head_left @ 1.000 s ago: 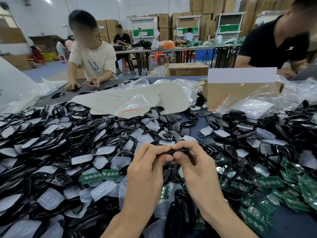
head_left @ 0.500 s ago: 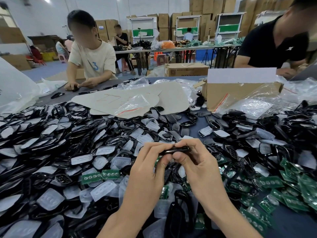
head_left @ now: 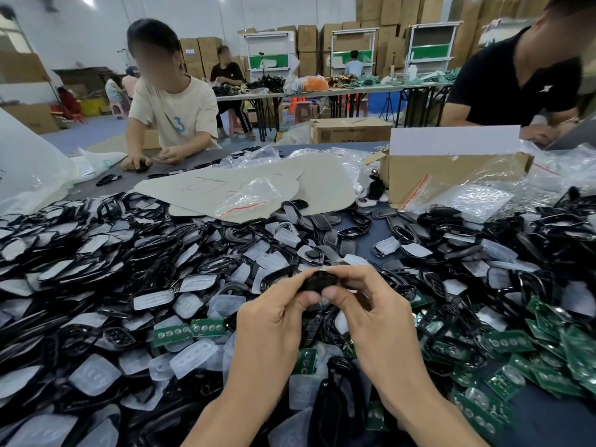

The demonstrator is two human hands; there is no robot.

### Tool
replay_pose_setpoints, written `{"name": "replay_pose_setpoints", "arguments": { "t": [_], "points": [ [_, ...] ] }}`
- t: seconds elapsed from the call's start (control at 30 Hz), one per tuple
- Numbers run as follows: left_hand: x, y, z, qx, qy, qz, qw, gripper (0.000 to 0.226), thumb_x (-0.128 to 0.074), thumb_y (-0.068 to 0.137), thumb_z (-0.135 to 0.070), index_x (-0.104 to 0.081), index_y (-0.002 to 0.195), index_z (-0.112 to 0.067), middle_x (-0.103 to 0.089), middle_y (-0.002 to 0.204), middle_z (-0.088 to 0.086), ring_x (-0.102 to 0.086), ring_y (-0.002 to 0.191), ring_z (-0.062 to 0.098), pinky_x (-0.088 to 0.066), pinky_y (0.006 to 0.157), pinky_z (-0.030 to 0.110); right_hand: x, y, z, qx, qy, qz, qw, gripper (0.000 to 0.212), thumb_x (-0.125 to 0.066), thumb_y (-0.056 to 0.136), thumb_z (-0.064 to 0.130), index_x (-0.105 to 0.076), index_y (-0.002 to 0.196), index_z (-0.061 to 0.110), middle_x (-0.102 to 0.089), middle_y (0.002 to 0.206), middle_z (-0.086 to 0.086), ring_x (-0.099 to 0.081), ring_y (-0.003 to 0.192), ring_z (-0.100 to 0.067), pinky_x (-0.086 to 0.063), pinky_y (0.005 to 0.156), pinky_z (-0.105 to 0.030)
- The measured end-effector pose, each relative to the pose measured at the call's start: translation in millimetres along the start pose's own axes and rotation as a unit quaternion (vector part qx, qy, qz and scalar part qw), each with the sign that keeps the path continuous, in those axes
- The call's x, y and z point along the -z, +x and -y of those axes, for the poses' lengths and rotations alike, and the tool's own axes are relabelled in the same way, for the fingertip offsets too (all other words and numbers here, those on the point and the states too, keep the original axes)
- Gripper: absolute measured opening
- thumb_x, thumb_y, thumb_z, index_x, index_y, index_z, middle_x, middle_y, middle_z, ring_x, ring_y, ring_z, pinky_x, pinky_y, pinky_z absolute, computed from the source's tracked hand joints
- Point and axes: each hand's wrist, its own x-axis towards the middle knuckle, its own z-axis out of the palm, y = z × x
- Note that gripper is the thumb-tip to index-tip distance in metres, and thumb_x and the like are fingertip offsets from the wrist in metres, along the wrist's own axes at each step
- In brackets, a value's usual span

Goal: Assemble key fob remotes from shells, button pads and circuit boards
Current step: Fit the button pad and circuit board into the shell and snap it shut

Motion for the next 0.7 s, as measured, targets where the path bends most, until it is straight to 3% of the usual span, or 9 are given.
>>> {"name": "replay_pose_setpoints", "arguments": {
  "t": [0.07,0.17,0.27,0.33,0.53,0.63,0.7],
  "points": [
    [-0.6,-0.7,0.2,0.052,-0.047,0.004,0.998,0.044,-0.065,0.090,0.005,-0.072,0.107,-0.035,-0.061,0.061,-0.028,-0.049,0.048,-0.010,-0.032,0.052,-0.002,-1.0,0.0,-0.2,-0.011,0.011,-0.012,1.000,0.022,-0.073,0.090,0.023,-0.069,0.100,0.042,-0.073,0.098,0.019,-0.068,0.098,-0.004,-0.053,0.083,-0.021],
    [-1.4,0.4,0.2,0.119,-0.126,0.030,0.984,0.044,-0.064,0.093,-0.003,-0.075,0.099,-0.046,-0.071,0.071,-0.017,-0.056,0.059,-0.002,-0.043,0.059,0.009,-0.4,-0.5,1.2,-0.020,0.031,-0.025,0.999,0.022,-0.074,0.089,0.020,-0.071,0.094,0.041,-0.075,0.094,0.014,-0.070,0.091,-0.008,-0.054,0.080,-0.024],
    [-0.4,2.7,-1.5,0.134,-0.157,0.070,0.976,0.024,-0.056,0.096,-0.022,-0.074,0.106,-0.035,-0.074,0.084,-0.010,-0.066,0.079,0.002,-0.051,0.075,0.016,1.0,1.6,4.0,-0.038,0.075,-0.020,0.996,0.017,-0.073,0.090,0.020,-0.074,0.090,0.037,-0.075,0.083,0.008,-0.068,0.071,-0.010,-0.054,0.066,-0.023],
    [0.2,3.1,-0.8,0.135,-0.161,0.085,0.974,0.030,-0.048,0.097,-0.031,-0.071,0.115,-0.025,-0.075,0.095,-0.008,-0.069,0.091,0.007,-0.051,0.082,0.018,0.3,3.1,6.0,-0.056,0.133,0.002,0.990,0.023,-0.072,0.089,0.010,-0.076,0.086,0.032,-0.074,0.077,0.004,-0.066,0.066,-0.008,-0.052,0.064,-0.017],
    [-6.0,-4.7,-0.1,0.160,-0.167,0.089,0.969,0.041,-0.039,0.102,-0.038,-0.056,0.138,-0.029,-0.070,0.112,-0.019,-0.066,0.102,0.001,-0.049,0.082,0.012,-2.4,4.3,6.6,-0.074,0.156,0.029,0.985,0.027,-0.072,0.088,0.006,-0.074,0.084,0.033,-0.074,0.080,0.004,-0.067,0.070,-0.005,-0.053,0.066,-0.015],
    [-5.8,-5.3,-1.1,0.156,-0.187,0.096,0.965,0.036,-0.039,0.107,-0.033,-0.056,0.138,-0.035,-0.068,0.119,-0.023,-0.063,0.111,-0.002,-0.048,0.088,0.010,-1.8,5.1,6.6,-0.068,0.153,0.032,0.985,0.027,-0.074,0.088,0.007,-0.074,0.084,0.034,-0.074,0.084,0.006,-0.068,0.076,-0.003,-0.053,0.067,-0.014],
    [-5.4,-5.6,-2.3,0.149,-0.191,0.114,0.963,0.039,-0.040,0.102,-0.041,-0.055,0.138,-0.037,-0.068,0.119,-0.024,-0.062,0.113,-0.003,-0.047,0.089,0.009,-2.0,4.4,6.7,-0.057,0.140,0.041,0.988,0.025,-0.074,0.088,0.006,-0.073,0.083,0.031,-0.073,0.082,0.007,-0.067,0.076,-0.002,-0.052,0.067,-0.014]
  ]
}}
